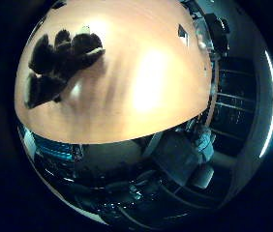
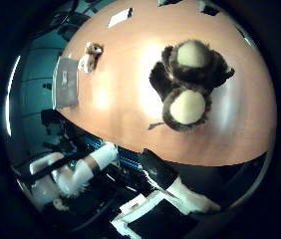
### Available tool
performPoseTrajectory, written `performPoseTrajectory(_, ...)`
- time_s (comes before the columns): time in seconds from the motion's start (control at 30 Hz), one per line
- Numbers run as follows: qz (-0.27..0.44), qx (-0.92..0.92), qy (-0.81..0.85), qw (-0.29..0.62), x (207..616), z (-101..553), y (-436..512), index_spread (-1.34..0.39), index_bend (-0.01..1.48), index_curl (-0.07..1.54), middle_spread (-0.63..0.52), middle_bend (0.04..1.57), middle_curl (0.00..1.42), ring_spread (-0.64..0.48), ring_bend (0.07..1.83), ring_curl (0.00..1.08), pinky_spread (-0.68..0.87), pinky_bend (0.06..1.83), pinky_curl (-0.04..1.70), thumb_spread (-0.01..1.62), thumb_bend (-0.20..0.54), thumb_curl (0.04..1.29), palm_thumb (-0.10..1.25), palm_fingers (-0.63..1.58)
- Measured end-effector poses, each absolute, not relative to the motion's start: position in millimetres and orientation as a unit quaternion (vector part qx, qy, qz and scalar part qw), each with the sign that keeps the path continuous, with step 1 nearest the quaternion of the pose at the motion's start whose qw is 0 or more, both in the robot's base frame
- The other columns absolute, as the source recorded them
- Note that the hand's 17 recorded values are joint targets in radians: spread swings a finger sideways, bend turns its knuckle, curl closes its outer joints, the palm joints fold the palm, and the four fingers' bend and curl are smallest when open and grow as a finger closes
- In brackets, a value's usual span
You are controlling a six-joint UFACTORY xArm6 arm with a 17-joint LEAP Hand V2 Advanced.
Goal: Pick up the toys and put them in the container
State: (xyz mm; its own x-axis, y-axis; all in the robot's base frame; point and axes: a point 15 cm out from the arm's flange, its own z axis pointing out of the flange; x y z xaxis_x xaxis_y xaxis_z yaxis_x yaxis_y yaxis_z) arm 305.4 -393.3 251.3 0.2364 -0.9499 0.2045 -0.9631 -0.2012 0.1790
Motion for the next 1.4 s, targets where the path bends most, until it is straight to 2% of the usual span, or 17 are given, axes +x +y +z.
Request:
performPoseTrajectory(0.2,0.025,0.796,-0.586,0.151,311,215,-392,-0.41,0.15,0.26,-0.01,0.19,0.31,0.17,0.25,0.27,0.35,0.32,0.34,1.06,-0.025,0.28,0.55,-0.01)
performPoseTrajectory(0.37,0.047,0.822,-0.545,0.159,333,184,-383,-0.42,0.16,0.26,-0.01,0.19,0.30,0.17,0.25,0.27,0.35,0.31,0.33,1.04,-0.026,0.28,0.54,-0.01)
performPoseTrajectory(0.5,0.036,0.826,-0.542,0.154,336,167,-377,-0.42,0.16,0.25,-0.01,0.19,0.30,0.17,0.24,0.27,0.35,0.31,0.33,1.03,-0.025,0.28,0.54,-0.01)
performPoseTrajectory(0.63,0.045,0.829,-0.538,0.148,345,158,-377,-0.41,0.17,0.26,-0.02,0.20,0.31,0.16,0.25,0.27,0.35,0.30,0.32,1.03,-0.023,0.29,0.55,0.05)
performPoseTrajectory(0.73,0.069,0.830,-0.534,0.145,356,159,-382,-0.39,0.16,0.27,-0.06,0.26,0.33,0.09,0.28,0.27,0.36,0.28,0.31,1.02,-0.018,0.29,0.57,0.21)
performPoseTrajectory(0.83,0.086,0.824,-0.541,0.145,350,162,-399,-0.37,0.17,0.28,-0.14,0.34,0.37,-0.05,0.38,0.29,0.33,0.27,0.30,1.02,-0.018,0.30,0.61,0.44)
performPoseTrajectory(0.9,0.080,0.824,-0.543,0.143,344,157,-396,-0.38,0.19,0.29,-0.21,0.45,0.42,-0.19,0.51,0.33,0.18,0.29,0.29,1.02,-0.010,0.31,0.67,0.66)
performPoseTrajectory(0.97,0.071,0.825,-0.543,0.140,334,150,-392,-0.41,0.20,0.32,-0.28,0.54,0.48,-0.28,0.69,0.40,-0.07,0.45,0.33,1.02,0.003,0.33,0.76,1.04)
performPoseTrajectory(1.03,0.073,0.819,-0.554,0.130,327,152,-387,-0.45,0.28,0.39,-0.33,0.64,0.55,-0.33,0.81,0.47,-0.29,0.63,0.41,1.02,-0.008,0.35,0.82,1.21)
performPoseTrajectory(1.07,0.074,0.819,-0.555,0.124,325,154,-383,-0.46,0.37,0.44,-0.33,0.71,0.59,-0.33,0.87,0.51,-0.35,0.71,0.45,1.02,-0.006,0.35,0.85,1.26)
performPoseTrajectory(1.2,0.075,0.827,-0.550,0.086,326,166,-359,-0.47,0.67,0.65,-0.33,0.94,0.74,-0.32,1.10,0.62,-0.38,0.96,0.60,1.02,-0.014,0.37,0.92,1.20)
performPoseTrajectory(1.4,0.052,0.840,-0.539,0.022,326,196,-309,-0.42,0.87,0.87,-0.29,1.10,0.90,-0.27,1.30,0.72,-0.32,1.13,0.78,1.04,-0.014,0.40,0.98,1.03)
